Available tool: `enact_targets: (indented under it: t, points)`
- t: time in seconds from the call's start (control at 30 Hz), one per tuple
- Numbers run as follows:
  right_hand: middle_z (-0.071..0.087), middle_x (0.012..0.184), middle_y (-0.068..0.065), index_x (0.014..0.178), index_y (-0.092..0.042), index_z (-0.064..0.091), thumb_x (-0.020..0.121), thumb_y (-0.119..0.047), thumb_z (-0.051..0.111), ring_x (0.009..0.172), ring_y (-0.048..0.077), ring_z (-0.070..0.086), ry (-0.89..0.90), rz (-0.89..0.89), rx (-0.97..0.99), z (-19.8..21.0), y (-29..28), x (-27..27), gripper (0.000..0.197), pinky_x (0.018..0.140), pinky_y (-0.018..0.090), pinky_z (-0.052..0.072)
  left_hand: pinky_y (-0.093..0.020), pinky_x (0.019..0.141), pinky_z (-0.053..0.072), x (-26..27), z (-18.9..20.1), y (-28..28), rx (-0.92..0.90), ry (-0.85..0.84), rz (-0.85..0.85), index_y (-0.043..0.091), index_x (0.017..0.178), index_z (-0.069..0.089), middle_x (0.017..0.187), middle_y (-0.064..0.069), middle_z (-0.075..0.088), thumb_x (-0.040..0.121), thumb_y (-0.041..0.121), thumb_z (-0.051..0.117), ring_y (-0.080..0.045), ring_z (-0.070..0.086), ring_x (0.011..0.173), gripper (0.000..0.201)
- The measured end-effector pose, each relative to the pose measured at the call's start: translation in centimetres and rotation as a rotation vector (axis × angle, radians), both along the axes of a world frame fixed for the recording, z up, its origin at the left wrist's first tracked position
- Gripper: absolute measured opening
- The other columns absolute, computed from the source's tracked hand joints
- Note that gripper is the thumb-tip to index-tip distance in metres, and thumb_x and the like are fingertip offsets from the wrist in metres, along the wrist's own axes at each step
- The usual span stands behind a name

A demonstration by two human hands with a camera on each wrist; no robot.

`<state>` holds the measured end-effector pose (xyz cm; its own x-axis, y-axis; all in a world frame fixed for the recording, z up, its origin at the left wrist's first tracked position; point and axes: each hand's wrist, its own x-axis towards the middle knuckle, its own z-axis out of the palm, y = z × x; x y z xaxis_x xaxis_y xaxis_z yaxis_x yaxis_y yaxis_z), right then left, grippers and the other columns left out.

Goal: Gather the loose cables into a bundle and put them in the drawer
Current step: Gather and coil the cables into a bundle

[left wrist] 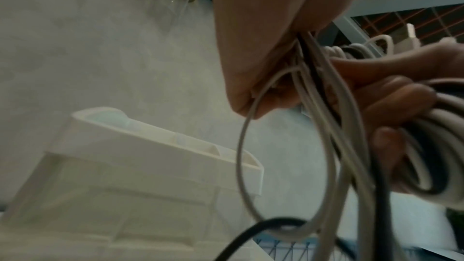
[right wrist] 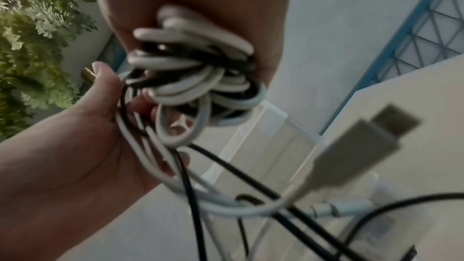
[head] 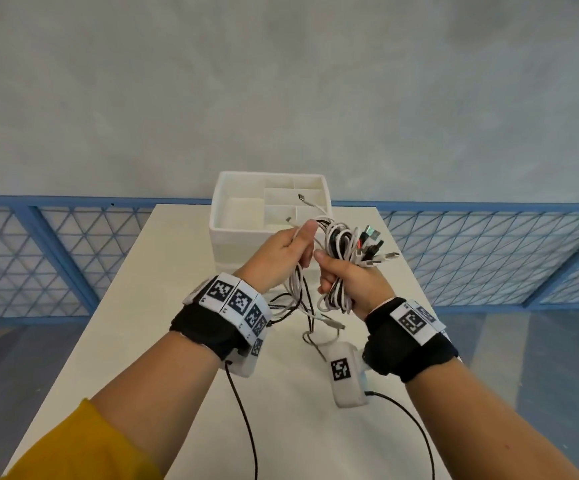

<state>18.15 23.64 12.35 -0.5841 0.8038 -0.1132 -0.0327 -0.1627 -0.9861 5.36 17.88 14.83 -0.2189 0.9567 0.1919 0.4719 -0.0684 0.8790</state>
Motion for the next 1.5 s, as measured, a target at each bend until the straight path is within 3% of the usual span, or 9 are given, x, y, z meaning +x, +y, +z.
enact_targets:
  t: [0.23, 0.37, 0.5, 0.63, 0.77, 0.87, 1.07, 1.33, 1.5]
  points:
    - [0.042, 0.035, -0.008, 0.063, -0.014, 0.052, 0.085, -0.013, 0.059, 0.034, 0.007, 0.043, 0.141, -0.183, -0.017, 2.9, 3.2, 1.7, 0.023, 0.047, 0.022, 0.041, -0.013, 0.073, 0.04, -3.2, -3.6, -1.7, -0.105, -0.12, -0.091, 0.023, 0.108, 0.057, 0.086, 0.018, 0.058, 0.087, 0.033, 0.054, 0.006, 0.053, 0.077, 0.024]
    - [0.041, 0.035, -0.01, 0.063, -0.015, 0.052, 0.085, -0.012, 0.059, 0.034, 0.007, 0.042, 0.153, -0.208, 0.025, 3.9, 3.6, 2.7, 0.023, 0.053, 0.025, 0.039, -0.012, 0.057, 0.039, -5.1, -5.5, -2.5, -0.025, -0.346, 0.199, 0.018, 0.075, 0.063, 0.047, 0.018, 0.056, 0.092, 0.013, 0.047, 0.002, 0.048, 0.049, 0.023]
    - [0.04, 0.034, -0.009, 0.059, -0.016, 0.049, 0.085, -0.012, 0.059, 0.033, 0.007, 0.042, 0.172, -0.257, 0.031, 4.3, 4.2, 3.6, 0.028, 0.054, 0.026, 0.038, -0.022, 0.045, 0.052, -7.0, -7.7, -3.2, -0.119, -0.774, 0.416, 0.008, 0.071, 0.055, 0.058, -0.005, 0.042, 0.094, 0.011, 0.041, -0.003, 0.051, 0.037, 0.028]
    - [0.042, 0.035, -0.009, 0.062, -0.017, 0.052, 0.085, -0.012, 0.06, 0.034, 0.007, 0.043, 0.116, -0.189, 0.07, 4.0, 3.6, 3.0, 0.025, 0.054, 0.026, 0.041, -0.02, 0.043, 0.053, -5.7, -8.5, -2.6, -0.305, -0.562, 0.437, -0.003, 0.086, 0.061, 0.06, -0.01, 0.046, 0.093, 0.011, 0.043, -0.004, 0.054, 0.035, 0.024]
    - [0.041, 0.038, -0.009, 0.064, -0.014, 0.05, 0.084, -0.013, 0.062, 0.036, 0.007, 0.043, 0.03, -0.076, 0.138, 4.3, 2.7, 2.4, 0.023, 0.054, 0.027, 0.038, -0.033, 0.088, 0.048, -5.1, -7.2, -2.2, -0.329, 0.007, 0.344, 0.007, 0.116, 0.059, 0.107, -0.013, 0.062, 0.092, 0.015, 0.046, -0.024, 0.063, 0.094, 0.028]
    - [0.041, 0.038, -0.009, 0.055, -0.016, 0.047, 0.082, -0.014, 0.063, 0.037, 0.009, 0.042, -0.027, 0.005, 0.198, 4.9, 2.0, 2.3, 0.031, 0.057, 0.03, 0.037, -0.021, 0.098, 0.032, -3.6, -4.5, -1.9, -0.066, 0.286, 0.201, 0.015, 0.122, 0.058, 0.126, -0.005, 0.055, 0.091, 0.007, 0.046, -0.018, 0.049, 0.115, 0.034]
    - [0.041, 0.036, -0.009, 0.052, -0.016, 0.047, 0.082, -0.012, 0.063, 0.036, 0.009, 0.043, -0.029, -0.044, 0.275, 6.0, 2.4, 3.1, 0.034, 0.057, 0.032, 0.038, -0.029, 0.104, 0.037, -2.5, -3.1, -0.9, -0.398, 0.27, -0.296, 0.028, 0.112, 0.064, 0.119, 0.005, 0.063, 0.089, 0.021, 0.053, -0.012, 0.055, 0.112, 0.027]
    - [0.039, 0.037, -0.009, 0.056, -0.014, 0.046, 0.083, -0.01, 0.062, 0.035, 0.008, 0.041, -0.009, -0.058, 0.23, 5.9, 3.0, 4.1, 0.031, 0.053, 0.026, 0.041, -0.03, 0.068, 0.048, -1.0, -4.2, -0.3, -0.279, -0.201, -0.176, 0.021, 0.084, 0.063, 0.076, -0.003, 0.067, 0.09, 0.011, 0.05, -0.023, 0.06, 0.071, 0.017]
    - [0.039, 0.037, -0.009, 0.054, -0.015, 0.046, 0.082, -0.009, 0.063, 0.035, 0.009, 0.041, -0.007, -0.064, 0.227, 6.0, 2.9, 3.7, 0.033, 0.054, 0.026, 0.041, -0.02, 0.054, 0.038, 0.2, -3.9, -0.3, -0.63, -0.033, -0.334, 0.02, 0.068, 0.064, 0.051, 0.007, 0.063, 0.088, 0.046, 0.047, -0.011, 0.052, 0.052, 0.037]
